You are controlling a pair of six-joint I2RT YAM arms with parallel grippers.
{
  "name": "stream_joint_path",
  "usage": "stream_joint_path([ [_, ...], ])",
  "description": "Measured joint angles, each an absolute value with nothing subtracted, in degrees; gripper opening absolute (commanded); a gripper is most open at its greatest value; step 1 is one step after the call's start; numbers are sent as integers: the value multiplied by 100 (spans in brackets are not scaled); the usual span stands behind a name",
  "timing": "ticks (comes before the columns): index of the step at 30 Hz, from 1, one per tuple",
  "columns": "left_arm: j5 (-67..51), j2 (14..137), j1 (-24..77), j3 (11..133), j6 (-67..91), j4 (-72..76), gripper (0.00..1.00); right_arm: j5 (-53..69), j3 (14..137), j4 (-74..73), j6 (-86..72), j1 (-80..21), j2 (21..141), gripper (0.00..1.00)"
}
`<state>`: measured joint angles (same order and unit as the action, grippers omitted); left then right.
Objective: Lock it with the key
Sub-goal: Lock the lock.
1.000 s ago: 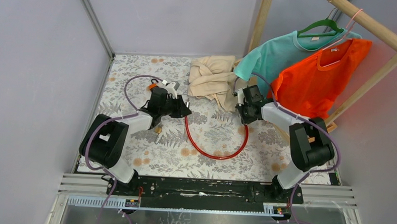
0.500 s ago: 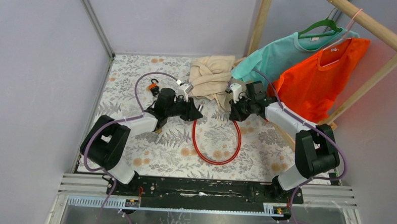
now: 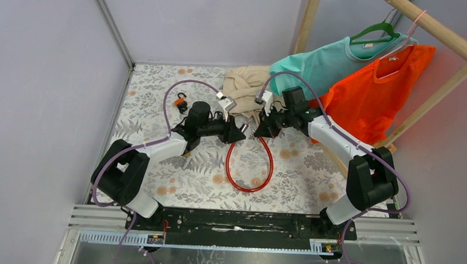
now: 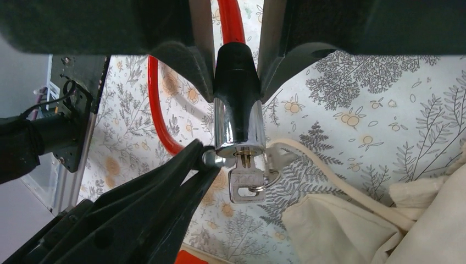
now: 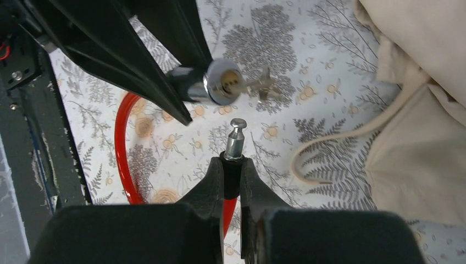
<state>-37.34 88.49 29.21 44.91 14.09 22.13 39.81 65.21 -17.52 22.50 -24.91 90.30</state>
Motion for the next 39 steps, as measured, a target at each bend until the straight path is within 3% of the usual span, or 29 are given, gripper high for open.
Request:
stream_joint_path([
  [39,-4313,8746,2923,4442,1247,2344,0,4372,6543,-2154,2528,-2814,8860,0],
])
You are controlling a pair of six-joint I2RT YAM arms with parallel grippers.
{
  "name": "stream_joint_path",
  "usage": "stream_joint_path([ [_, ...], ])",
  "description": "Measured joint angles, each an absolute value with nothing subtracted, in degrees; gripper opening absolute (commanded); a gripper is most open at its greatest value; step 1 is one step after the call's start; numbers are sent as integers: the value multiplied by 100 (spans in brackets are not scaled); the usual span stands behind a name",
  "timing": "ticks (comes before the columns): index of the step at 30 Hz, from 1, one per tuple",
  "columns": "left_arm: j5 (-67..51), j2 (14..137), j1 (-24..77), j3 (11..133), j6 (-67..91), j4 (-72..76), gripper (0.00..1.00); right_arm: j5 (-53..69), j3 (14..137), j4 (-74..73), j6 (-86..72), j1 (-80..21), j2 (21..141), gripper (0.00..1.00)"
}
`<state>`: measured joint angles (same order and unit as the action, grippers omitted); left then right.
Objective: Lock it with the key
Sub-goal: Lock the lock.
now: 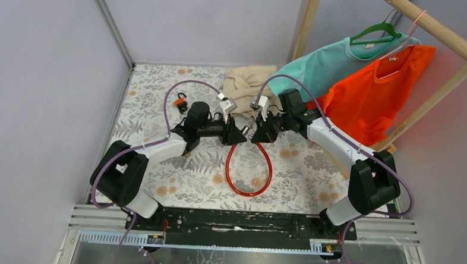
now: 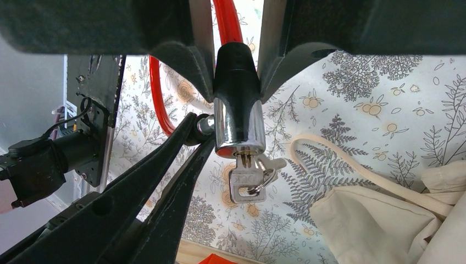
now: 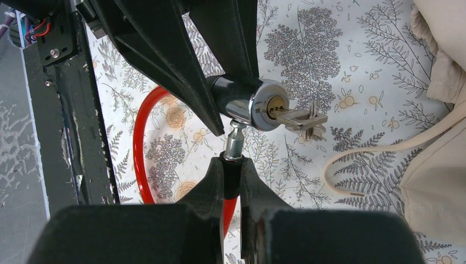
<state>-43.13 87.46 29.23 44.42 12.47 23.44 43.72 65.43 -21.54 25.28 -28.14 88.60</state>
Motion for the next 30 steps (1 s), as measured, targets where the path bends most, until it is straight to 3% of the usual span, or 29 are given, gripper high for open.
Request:
stream_joint_path([
  [30,-4436,8746,3114,4445,825,2303,0,4300,7109,-2910,2655,-2932,9120,0],
])
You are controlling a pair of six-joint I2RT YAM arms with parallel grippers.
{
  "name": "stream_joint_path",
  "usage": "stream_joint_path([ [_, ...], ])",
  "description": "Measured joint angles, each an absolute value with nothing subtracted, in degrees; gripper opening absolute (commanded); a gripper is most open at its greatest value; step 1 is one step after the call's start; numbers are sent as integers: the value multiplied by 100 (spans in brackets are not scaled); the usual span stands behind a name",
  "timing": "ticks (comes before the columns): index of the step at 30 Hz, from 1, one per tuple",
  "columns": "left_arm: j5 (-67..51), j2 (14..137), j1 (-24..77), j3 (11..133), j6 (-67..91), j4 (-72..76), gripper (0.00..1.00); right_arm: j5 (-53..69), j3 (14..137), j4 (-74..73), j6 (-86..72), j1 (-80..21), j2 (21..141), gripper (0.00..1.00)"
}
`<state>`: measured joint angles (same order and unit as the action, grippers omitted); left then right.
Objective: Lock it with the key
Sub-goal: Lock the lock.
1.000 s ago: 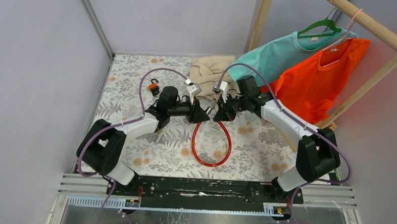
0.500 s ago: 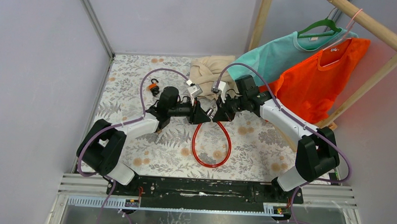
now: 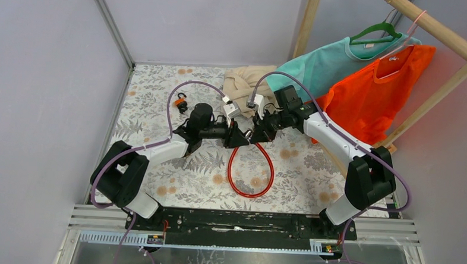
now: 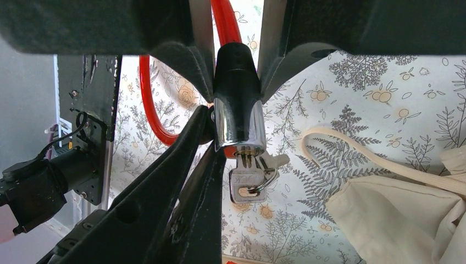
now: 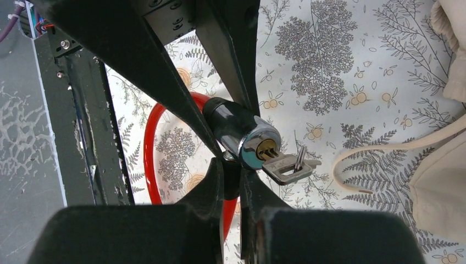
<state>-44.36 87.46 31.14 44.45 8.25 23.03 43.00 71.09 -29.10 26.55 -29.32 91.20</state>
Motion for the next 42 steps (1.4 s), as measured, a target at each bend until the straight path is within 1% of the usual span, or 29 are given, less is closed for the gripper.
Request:
stream_joint_path([
  [10,-4394,8746,3153,4469,740,2241,0,4021,7242,-2956,2349,-3039,9159,0],
  [18,-4106,8739,3162,4469,604,2248,0,3741,7332,-2947,2351,-3098,9214,0],
  [19,-4088,8735,3164,4471,602,2248,0,3697,7332,-2919,2388,-3107,9214,3],
  [20,-4042,8724,3162,4471,607,2246,0,3673,7332,-2897,2412,-3111,9214,3],
  [23,-3896,8667,3081,4471,685,2257,0,3590,7343,-2740,2495,-3131,9214,0],
  [28,-3815,8527,2912,4602,635,2257,0,3485,7548,-2497,2620,-3157,9214,0],
  [34,-3771,8501,2814,4925,-36,2196,0,3262,7577,-2027,3076,-3155,9048,0],
  [42,-4053,8119,2875,4792,-1323,2193,0,3242,6587,-1011,3470,-3249,8239,0],
])
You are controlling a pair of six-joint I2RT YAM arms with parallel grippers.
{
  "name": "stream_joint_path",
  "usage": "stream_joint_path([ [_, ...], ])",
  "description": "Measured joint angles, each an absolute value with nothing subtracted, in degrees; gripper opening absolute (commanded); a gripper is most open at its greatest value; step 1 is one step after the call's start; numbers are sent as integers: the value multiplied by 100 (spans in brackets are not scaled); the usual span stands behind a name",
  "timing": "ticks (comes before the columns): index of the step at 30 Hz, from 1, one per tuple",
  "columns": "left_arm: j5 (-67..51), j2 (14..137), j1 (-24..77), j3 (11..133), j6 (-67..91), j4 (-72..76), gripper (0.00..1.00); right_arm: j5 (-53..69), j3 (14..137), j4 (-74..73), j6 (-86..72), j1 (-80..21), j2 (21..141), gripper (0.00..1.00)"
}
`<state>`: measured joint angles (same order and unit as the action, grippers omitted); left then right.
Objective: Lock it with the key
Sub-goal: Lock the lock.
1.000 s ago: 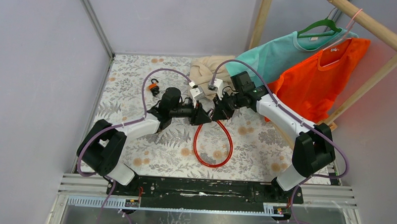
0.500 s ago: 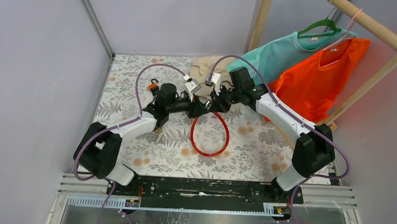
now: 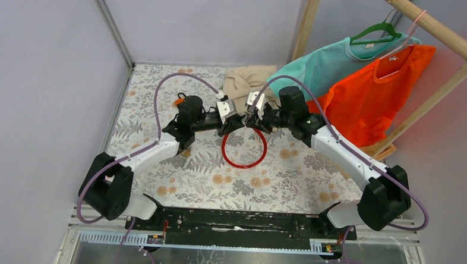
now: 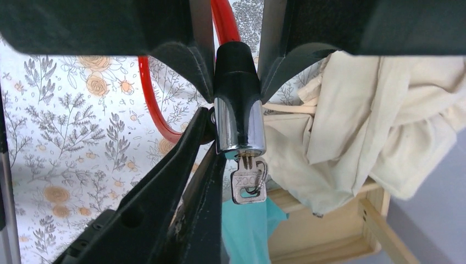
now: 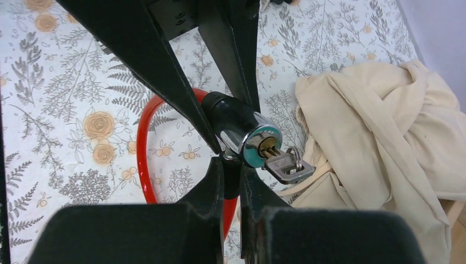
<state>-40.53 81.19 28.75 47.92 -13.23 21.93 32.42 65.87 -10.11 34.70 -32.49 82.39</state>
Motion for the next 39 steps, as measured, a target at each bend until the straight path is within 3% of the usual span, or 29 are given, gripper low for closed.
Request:
stream_joint_path([
  [17,-4508,7253,3282,3682,-2268,2547,0,4014,5004,-56,3409,-3428,7175,3],
  [29,-4412,7220,3282,3258,-1664,3450,0,4084,4888,134,3256,-3435,7170,33],
  [39,-4327,7220,3280,3111,-1570,3629,0,3835,4788,154,3232,-3435,7199,42],
])
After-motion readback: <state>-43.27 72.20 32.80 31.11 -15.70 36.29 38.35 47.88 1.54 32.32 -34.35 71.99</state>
